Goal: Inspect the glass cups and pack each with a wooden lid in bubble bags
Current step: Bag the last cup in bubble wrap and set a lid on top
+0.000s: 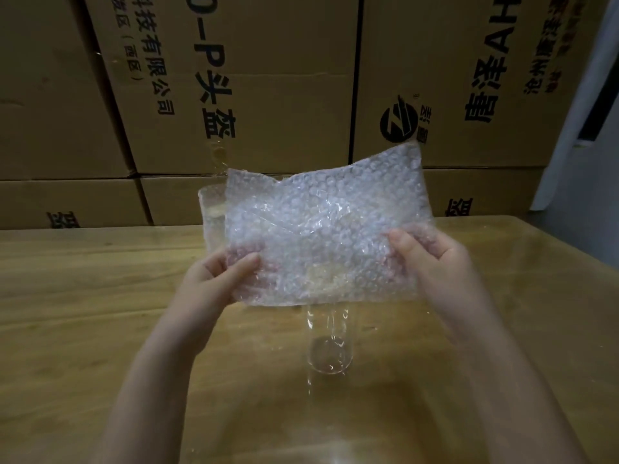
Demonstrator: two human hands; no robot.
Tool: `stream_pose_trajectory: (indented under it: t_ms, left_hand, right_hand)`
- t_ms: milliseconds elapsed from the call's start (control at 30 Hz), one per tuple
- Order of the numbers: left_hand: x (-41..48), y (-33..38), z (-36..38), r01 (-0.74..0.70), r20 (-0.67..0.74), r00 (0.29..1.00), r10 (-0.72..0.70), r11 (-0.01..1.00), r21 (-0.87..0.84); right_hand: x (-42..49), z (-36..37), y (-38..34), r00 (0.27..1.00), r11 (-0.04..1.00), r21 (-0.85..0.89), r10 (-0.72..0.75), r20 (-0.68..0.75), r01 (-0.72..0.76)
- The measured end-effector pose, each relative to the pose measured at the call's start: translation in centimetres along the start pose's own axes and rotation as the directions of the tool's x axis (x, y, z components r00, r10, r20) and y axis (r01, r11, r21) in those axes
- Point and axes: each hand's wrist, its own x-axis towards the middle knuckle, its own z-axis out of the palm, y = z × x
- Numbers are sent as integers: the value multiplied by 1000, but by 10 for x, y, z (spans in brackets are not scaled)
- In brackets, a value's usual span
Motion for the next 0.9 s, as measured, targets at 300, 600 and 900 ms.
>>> stream_pose_trajectory:
  t_ms: [300,600,900]
  left_hand:
    - [-2,5,-11,-64,-5,998,65,984,164]
    - [-6,14,-3,-220,-81,959,270,896,385]
    - [-8,21,-4,-292,-35,955,293,956,41]
  right_hand:
    - [9,-23,8,993,983,-183,-46,-109,26]
    - [3,-38,-8,969,915,-367,-222,-107,169]
    - [-3,-43,-22,986,982,107,-146,-76,154]
